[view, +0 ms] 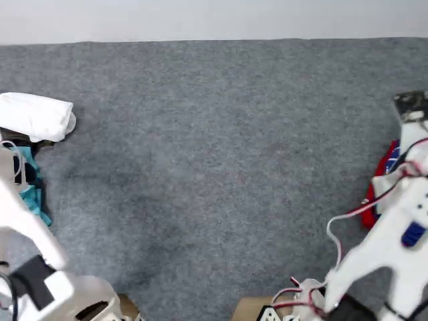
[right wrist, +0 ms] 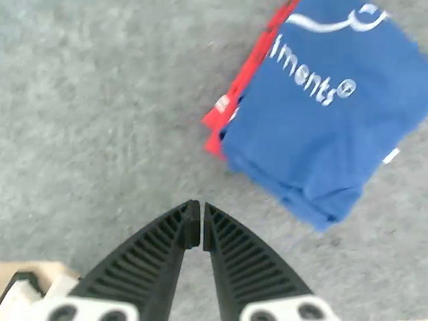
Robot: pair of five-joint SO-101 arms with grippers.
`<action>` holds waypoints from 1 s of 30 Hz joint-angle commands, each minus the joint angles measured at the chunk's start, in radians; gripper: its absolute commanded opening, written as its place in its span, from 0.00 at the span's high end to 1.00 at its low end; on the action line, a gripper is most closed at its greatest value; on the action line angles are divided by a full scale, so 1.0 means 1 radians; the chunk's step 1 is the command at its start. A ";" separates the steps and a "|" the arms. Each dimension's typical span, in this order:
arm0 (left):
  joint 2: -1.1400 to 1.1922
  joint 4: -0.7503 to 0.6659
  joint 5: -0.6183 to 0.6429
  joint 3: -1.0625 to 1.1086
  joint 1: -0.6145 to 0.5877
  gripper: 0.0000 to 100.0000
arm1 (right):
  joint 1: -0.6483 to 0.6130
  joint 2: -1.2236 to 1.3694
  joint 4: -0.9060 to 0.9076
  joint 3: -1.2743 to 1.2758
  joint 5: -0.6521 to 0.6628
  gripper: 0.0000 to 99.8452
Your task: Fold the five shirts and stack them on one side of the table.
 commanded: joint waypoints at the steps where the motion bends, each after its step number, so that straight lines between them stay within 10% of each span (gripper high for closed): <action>1: 0.035 -0.084 -0.058 -0.016 -0.023 0.78 | -0.005 -0.104 0.035 0.075 -0.009 0.99; 22: 0.433 -0.502 -0.084 -0.019 -0.049 0.83 | -0.005 -0.314 0.041 0.175 -0.009 0.99; 30: 0.373 -0.204 -0.078 -0.305 0.018 1.00 | -0.005 -0.326 0.041 0.187 -0.009 0.99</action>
